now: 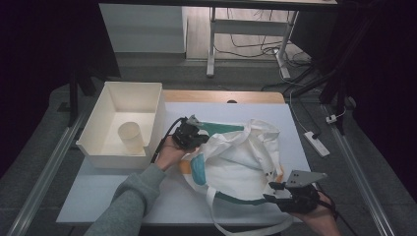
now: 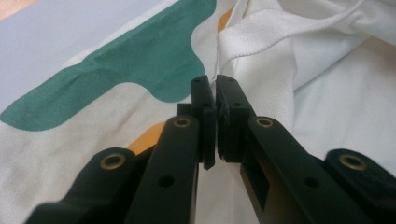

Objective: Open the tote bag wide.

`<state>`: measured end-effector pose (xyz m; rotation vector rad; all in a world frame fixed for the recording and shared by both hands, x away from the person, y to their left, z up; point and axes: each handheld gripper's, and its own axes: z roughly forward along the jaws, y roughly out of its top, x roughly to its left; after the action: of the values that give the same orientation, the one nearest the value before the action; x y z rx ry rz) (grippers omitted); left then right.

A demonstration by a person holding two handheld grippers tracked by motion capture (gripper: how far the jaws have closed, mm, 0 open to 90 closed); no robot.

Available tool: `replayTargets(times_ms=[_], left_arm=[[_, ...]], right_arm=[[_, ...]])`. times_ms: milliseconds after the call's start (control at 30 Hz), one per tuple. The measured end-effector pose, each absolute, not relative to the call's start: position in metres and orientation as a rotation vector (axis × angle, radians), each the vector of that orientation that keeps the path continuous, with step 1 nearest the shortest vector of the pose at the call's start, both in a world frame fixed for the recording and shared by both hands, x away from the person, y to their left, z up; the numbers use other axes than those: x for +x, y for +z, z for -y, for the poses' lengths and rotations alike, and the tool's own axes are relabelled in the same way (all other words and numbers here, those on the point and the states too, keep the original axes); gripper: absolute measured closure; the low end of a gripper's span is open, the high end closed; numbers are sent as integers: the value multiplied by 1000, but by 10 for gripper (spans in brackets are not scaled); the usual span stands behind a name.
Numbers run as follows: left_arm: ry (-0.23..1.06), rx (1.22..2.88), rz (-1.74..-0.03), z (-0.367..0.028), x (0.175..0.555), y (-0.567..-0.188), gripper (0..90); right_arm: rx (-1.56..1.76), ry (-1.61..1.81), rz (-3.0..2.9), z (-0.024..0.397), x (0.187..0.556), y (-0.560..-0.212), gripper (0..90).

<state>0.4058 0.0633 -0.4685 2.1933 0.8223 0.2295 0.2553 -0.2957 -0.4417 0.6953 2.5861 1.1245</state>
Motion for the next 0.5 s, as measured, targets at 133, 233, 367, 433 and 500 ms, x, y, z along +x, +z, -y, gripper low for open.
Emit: replayTargets(times_ms=[133,233,367,433,500], left_arm=[[230,2198,-822,-63,406,-469,858],[230,2201,-821,-62,405,-470,858],[225,2203,-819,-63,405,-470,857],[225,2204,-818,-64,405,-471,857],[224,2203,-818,-64,404,-471,858]], right_arm=[[660,1203,-2531,282,257,-422,419],[621,1196,-2545,264,265,-416,417],[597,1135,-2582,237,285,-422,415],[605,1098,-2590,228,298,-429,415],[640,1080,-2597,222,312,-436,419]])
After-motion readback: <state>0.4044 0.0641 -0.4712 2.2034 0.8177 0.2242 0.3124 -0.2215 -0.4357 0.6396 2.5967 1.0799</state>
